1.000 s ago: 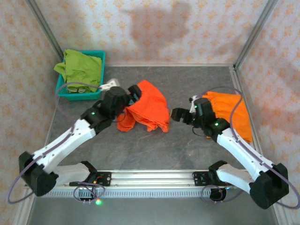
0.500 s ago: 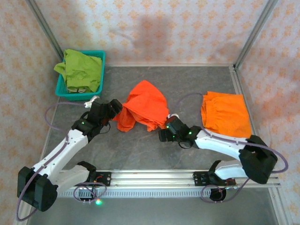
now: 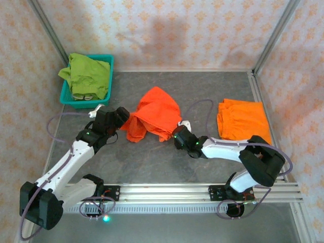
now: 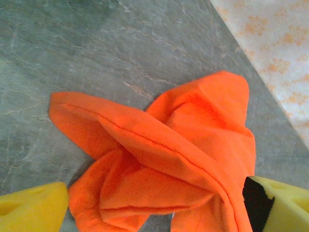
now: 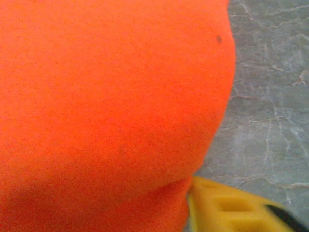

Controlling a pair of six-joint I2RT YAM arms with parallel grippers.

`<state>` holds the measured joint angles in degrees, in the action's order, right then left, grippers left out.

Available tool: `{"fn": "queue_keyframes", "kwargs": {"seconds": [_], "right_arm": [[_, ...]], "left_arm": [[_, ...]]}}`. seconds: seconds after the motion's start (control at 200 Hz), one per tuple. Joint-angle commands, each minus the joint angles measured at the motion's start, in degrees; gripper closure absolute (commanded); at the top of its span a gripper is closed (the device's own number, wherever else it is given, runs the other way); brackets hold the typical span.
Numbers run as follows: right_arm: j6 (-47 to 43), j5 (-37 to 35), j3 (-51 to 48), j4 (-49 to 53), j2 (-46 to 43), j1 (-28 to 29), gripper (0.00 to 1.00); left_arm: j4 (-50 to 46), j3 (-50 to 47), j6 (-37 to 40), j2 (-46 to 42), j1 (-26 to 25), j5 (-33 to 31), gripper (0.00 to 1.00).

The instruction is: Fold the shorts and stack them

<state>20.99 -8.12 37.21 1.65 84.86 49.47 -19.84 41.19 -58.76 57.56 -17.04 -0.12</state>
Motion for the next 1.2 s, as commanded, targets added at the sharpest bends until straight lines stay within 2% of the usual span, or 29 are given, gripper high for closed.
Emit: {"fn": "queue_keyframes", "kwargs": {"seconds": [0.0,0.045,0.18,0.485,0.695,0.8,0.926,0.976,1.141,1.196], "right_arm": [[-0.22,-7.14,1.93,2.14,-0.35,0.23,0.83],[-0.39,-8.81,2.23,3.78,-1.09,0.18,0.88],[-1.01,-11.3,1.48,5.34,-3.88,0.18,0.93],[-0.95,-11.16,0.86,5.39,-4.88,0.18,0.93],[-0.64,-10.73,0.49,4.9,-4.32,0.17,0.93],[-0.61,-10.68,0.49,4.94,-4.42,0.13,0.93],[-0.99,-11.0,0.58,5.22,-4.88,0.14,0.94],[-1.22,-11.04,0.67,5.44,-5.13,0.18,0.94],[-2.73,-12.18,1.77,7.51,-6.78,0.19,0.99],[-3.63,-13.56,2.58,9.1,-7.86,0.18,1.0]], "left_arm": [[1.22,-1.8,-4.39,0.54,2.67,1.57,0.08],[2.68,-2.37,-5.46,1.35,3.88,2.99,0.09],[5.59,-2.83,-8.71,4.76,6.02,6.5,0.13],[11.42,-2.71,-15.25,13.7,8.05,10.39,0.24],[12.54,-0.67,-15.58,18.91,8.97,10.29,0.28],[13.4,0.37,-15.57,22.26,9.22,10.58,0.34],[14.09,2.36,-14.78,25.92,9.29,10.67,0.49],[14.05,3.34,-14.1,27.14,9.29,10.8,0.58],[9.46,8.04,-9.4,27.69,9.32,7.83,1.0],[7.5,9.73,-7.68,26.44,9.24,6.12,1.0]]}}
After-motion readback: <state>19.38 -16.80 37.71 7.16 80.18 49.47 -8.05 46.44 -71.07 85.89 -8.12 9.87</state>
